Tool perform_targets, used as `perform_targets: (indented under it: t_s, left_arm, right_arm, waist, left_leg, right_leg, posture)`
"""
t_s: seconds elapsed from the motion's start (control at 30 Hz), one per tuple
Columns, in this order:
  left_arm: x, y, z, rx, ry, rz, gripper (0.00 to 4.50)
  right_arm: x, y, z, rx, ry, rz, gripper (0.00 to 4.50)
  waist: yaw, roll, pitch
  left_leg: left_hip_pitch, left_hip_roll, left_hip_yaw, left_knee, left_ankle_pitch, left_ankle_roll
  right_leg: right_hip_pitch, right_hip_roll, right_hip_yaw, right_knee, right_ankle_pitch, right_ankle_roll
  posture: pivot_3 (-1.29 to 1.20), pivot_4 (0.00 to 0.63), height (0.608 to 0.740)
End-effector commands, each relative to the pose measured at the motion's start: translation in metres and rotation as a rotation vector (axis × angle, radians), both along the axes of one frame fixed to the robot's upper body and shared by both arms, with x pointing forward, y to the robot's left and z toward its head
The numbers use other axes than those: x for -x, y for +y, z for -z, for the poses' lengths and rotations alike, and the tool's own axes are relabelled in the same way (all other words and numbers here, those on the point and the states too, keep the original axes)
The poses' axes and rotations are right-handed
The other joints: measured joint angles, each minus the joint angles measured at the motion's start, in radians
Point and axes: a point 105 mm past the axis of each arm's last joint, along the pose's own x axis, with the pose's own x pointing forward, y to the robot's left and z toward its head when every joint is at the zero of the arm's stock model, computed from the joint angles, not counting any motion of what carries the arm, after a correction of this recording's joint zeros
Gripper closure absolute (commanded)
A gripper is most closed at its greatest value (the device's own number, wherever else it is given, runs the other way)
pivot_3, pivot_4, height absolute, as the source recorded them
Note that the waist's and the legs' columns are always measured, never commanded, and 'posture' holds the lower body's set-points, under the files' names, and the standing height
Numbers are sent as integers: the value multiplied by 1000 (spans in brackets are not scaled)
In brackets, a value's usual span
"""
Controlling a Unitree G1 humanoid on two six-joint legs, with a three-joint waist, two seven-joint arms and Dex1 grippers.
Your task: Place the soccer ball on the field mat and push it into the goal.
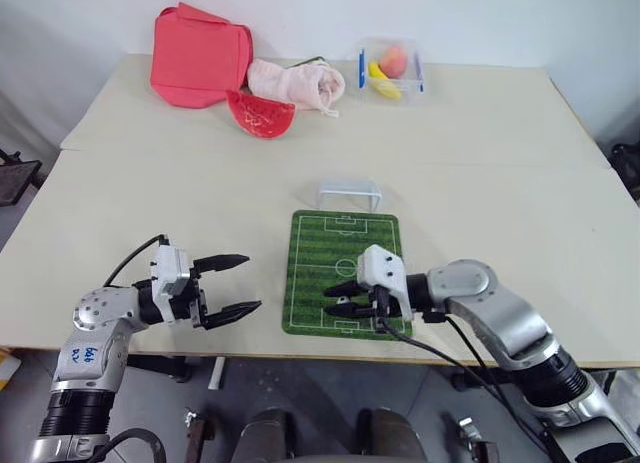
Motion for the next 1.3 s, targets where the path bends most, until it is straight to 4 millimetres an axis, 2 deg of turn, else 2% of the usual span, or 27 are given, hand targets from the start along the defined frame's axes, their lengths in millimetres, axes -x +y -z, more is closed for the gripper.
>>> perform_targets:
  t_s: [0.03,0.3,0.57,0.87,1.3]
  left_arm:
    - [7,-3,5,-15,-8,45,0]
    - [8,-6,8,-25,-12,75,0]
    - [6,-5,8,-19,-17,50,0]
    - [8,-1,8,-23,-17,29,0]
    - [6,-1,8,-16,-20,18,0]
  right_arm:
    - [9,4,1,-9,-13,-55,3667]
    - [9,-1,15,10,-4,-50,3667]
    - [3,5,17,-4,-20,-61,3667]
    - [5,0,24,12,1,-84,3667]
    - [4,2,20,-12,-10,-93,3667]
  waist:
    - [0,0,0]
    - [-1,0,0]
    - [-1,0,0]
    - [-1,0,0]
    - [-1,0,0]
  left_leg:
    - [0,0,0,0,0,0]
    - [-1,2,1,4,0,0]
    - [-1,2,1,4,0,0]
    - [-1,2,1,4,0,0]
    - [-1,2,1,4,0,0]
  right_leg:
    - [0,0,0,0,0,0]
    - [0,1,1,0,0,0]
    - [-1,2,1,1,0,0]
    - [-1,2,1,1,0,0]
    - [-1,2,1,1,0,0]
  posture:
    - [0,150,740]
    - [0,150,740]
    - [0,150,740]
    - [0,150,740]
    - [0,150,740]
